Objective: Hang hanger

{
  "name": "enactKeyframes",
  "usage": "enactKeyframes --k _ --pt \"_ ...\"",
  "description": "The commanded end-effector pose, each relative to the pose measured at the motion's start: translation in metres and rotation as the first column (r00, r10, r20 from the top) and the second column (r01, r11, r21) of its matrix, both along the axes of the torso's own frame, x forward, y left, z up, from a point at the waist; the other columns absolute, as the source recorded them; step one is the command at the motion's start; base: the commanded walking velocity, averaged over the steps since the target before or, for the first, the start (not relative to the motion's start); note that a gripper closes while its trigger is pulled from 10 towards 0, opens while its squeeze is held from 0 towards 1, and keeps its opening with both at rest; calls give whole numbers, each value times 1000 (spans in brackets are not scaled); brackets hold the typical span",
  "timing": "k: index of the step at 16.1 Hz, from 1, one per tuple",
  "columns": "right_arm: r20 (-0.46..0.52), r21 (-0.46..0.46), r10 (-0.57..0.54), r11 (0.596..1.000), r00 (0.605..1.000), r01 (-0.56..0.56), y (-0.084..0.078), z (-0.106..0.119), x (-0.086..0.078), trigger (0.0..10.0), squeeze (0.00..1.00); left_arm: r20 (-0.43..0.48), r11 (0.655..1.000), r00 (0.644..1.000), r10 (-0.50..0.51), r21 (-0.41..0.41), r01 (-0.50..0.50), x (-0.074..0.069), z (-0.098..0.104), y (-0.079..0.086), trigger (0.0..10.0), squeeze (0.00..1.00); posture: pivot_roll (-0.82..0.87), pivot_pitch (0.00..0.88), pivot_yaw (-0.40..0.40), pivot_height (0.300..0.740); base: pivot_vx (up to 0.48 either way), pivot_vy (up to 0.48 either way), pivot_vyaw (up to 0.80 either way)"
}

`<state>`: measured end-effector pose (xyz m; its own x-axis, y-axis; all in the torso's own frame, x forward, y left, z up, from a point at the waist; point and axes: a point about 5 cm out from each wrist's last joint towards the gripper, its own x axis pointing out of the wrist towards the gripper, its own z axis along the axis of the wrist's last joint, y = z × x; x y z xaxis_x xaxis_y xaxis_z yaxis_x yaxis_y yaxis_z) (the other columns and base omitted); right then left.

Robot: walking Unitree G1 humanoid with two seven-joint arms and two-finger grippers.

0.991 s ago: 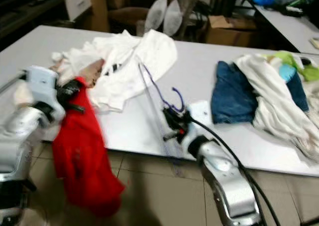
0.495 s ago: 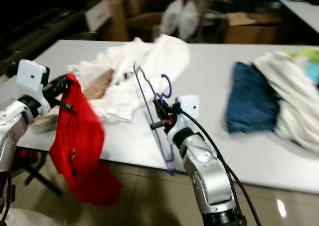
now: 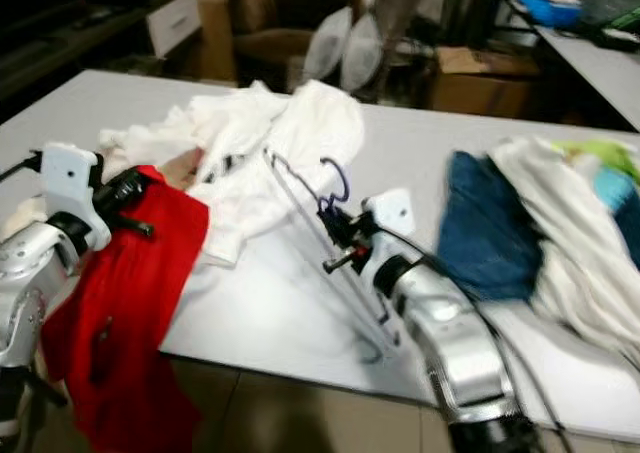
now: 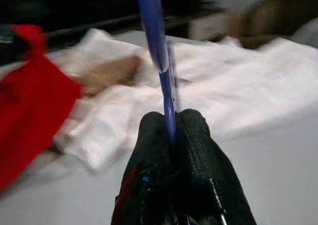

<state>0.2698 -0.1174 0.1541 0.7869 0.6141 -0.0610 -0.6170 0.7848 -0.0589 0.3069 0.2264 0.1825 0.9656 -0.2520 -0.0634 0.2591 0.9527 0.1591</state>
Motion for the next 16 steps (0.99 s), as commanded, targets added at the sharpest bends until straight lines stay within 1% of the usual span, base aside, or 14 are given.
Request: enactKeyframes --k 1,3,4,6,7,8,9,10,11,12,13,14,15,16 --pt "35 -7 103 995 994 -103 -5 18 -3 10000 0 53 1000 998 -16 17 15 7 18 -1 10000 0 -3 0 -33 740 0 0 0" --pt "51 -68 174 983 983 -170 -22 28 -7 10000 0 71 997 994 -78 32 76 17 30 -9 10000 0 -15 0 -25 740 0 0 0" --pt "51 -90 218 973 975 -213 -33 36 -11 10000 0 91 991 987 -131 39 128 25 40 -15 10000 0 -24 0 -21 740 0 0 0" --pt "35 -130 329 938 944 -322 -54 53 -20 10000 0 133 967 958 -253 53 248 53 72 -35 10000 0 -26 0 -28 740 0 0 0" --pt "35 -130 329 938 944 -322 -54 53 -20 10000 0 133 967 958 -253 53 248 53 72 -35 10000 0 -26 0 -28 740 0 0 0" --pt "-17 -172 410 897 912 -407 -63 58 -26 10000 0 160 929 915 -370 49 367 72 100 -57 10000 0 -27 0 -27 740 0 0 0" --pt "-31 -180 440 881 897 -438 -66 62 -29 10000 0 237 898 874 -425 -8 439 81 133 -75 10000 0 -34 0 -19 740 0 0 0" --pt "-29 -176 448 877 893 -446 -66 64 -29 10000 0 274 885 855 -440 -27 464 83 147 -81 10000 0 -34 0 -19 740 0 0 0" --pt "-6 -147 474 870 880 -470 -62 71 -32 10000 0 339 853 820 -462 -86 515 84 173 -90 10000 0 -43 0 -1 740 0 0 0" --pt "7 -129 488 866 873 -483 -60 75 -34 10000 0 359 838 808 -468 -112 535 85 182 -93 10000 0 -43 0 -1 740 0 0 0" --pt "21 -105 526 847 850 -522 -53 78 -39 10000 0 358 830 793 -493 -79 552 85 187 -99 10000 0 -47 0 11 740 0 0 0" --pt "17 -102 540 838 842 -536 -49 77 -41 10000 0 340 836 790 -510 -21 549 87 183 -100 10000 0 -49 0 15 740 0 0 0" --pt "9 -99 548 833 836 -545 -44 73 -41 10000 0 318 829 782 -535 22 559 87 177 -103 10000 0 -51 0 16 740 0 0 0" --pt "-6 -97 560 824 829 -558 -37 69 -40 10000 0 317 805 762 -565 12 593 86 175 -107 10000 0 -48 0 11 740 0 0 0"
